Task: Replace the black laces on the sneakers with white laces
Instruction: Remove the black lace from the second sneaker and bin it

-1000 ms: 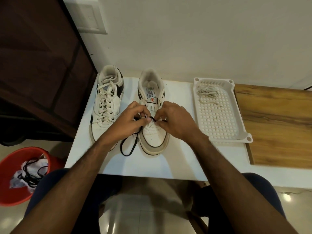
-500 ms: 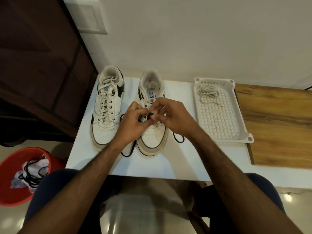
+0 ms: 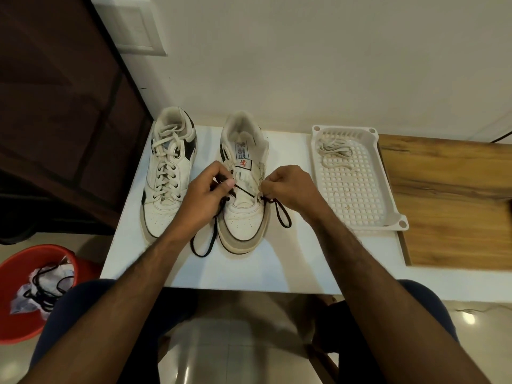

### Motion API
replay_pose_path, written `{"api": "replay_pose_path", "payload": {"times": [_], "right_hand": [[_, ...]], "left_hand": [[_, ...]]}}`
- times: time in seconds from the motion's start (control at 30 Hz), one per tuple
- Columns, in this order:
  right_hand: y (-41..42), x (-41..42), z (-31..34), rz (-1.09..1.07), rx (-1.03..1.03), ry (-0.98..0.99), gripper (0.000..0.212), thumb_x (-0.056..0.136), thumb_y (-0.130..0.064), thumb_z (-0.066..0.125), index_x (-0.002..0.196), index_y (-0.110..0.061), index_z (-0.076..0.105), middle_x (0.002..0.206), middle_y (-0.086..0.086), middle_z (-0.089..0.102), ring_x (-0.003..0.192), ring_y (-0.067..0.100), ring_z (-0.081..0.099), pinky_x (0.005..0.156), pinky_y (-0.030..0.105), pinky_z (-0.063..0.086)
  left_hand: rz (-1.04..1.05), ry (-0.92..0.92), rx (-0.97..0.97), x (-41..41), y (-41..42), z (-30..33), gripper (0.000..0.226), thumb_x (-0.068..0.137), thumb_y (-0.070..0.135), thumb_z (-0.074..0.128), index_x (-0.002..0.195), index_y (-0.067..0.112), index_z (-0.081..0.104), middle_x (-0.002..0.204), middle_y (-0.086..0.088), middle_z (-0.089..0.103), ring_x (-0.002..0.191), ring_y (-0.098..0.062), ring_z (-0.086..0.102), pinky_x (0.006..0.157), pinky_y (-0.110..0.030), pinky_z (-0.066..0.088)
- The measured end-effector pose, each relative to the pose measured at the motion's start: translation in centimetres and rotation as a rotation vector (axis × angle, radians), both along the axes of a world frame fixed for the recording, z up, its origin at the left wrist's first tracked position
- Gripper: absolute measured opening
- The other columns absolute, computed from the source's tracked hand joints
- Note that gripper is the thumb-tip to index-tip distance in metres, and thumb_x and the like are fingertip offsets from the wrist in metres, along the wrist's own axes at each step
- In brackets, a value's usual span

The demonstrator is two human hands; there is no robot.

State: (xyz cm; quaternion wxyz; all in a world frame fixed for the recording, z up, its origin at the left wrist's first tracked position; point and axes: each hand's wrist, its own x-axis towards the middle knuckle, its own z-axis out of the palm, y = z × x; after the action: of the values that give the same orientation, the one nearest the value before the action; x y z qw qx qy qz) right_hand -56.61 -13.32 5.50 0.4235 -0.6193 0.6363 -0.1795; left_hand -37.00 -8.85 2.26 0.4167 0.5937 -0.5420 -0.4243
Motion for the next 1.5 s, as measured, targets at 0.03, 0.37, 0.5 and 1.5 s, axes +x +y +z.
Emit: {"api": "replay_pose_path", "payload": {"times": [0.03, 0.37, 0.5, 1.5], "right_hand": [[-0.1, -0.2, -0.1, 0.003, 0.011, -0.019, 0.018, 0.081, -0.018, 0.071, 0.083, 0.0, 0.075, 0.084, 0.017, 0.076, 0.081, 0.027, 0.072, 0.079, 0.04, 0.059], [0.0, 0.0, 0.1, 0.025, -0.017, -0.013, 0.016, 0.083, -0.017, 0.072, 0.082, -0.001, 0.076, 0.081, 0.013, 0.076, 0.084, 0.024, 0.072, 0.078, 0.036, 0.058], [0.1, 0.0, 0.1, 0.022, -0.02, -0.007, 0.015, 0.083, -0.017, 0.072, 0.081, -0.003, 0.076, 0.079, 0.011, 0.076, 0.083, 0.022, 0.071, 0.077, 0.035, 0.057], [0.3, 0.2, 0.1, 0.037, 0.004, 0.017, 0.011, 0.086, -0.022, 0.069, 0.086, -0.011, 0.071, 0.078, 0.004, 0.077, 0.047, 0.015, 0.069, 0.057, 0.021, 0.051]], "left_hand": [[0.019, 0.045, 0.026, 0.1, 0.1, 0.1, 0.006, 0.102, 0.012, 0.057, 0.096, 0.009, 0.057, 0.091, -0.006, 0.066, 0.085, -0.012, 0.064, 0.087, -0.039, 0.052], [-0.238, -0.936, -0.417, -0.4, 0.3, 0.4, 0.026, 0.091, 0.035, 0.07, 0.115, 0.025, 0.068, 0.131, 0.0, 0.05, 0.105, -0.022, 0.057, 0.085, -0.043, 0.04], [-0.179, -0.835, -0.384, -1.0, 0.1, 0.1, 0.008, 0.09, 0.029, 0.074, 0.097, 0.024, 0.074, 0.126, 0.001, 0.054, 0.101, -0.021, 0.059, 0.082, -0.048, 0.045], [-0.137, -1.011, -0.412, -2.0, 0.5, 0.7, 0.014, 0.078, 0.025, 0.085, 0.087, 0.025, 0.074, 0.143, 0.001, 0.054, 0.135, -0.028, 0.041, 0.102, -0.054, 0.027]]}}
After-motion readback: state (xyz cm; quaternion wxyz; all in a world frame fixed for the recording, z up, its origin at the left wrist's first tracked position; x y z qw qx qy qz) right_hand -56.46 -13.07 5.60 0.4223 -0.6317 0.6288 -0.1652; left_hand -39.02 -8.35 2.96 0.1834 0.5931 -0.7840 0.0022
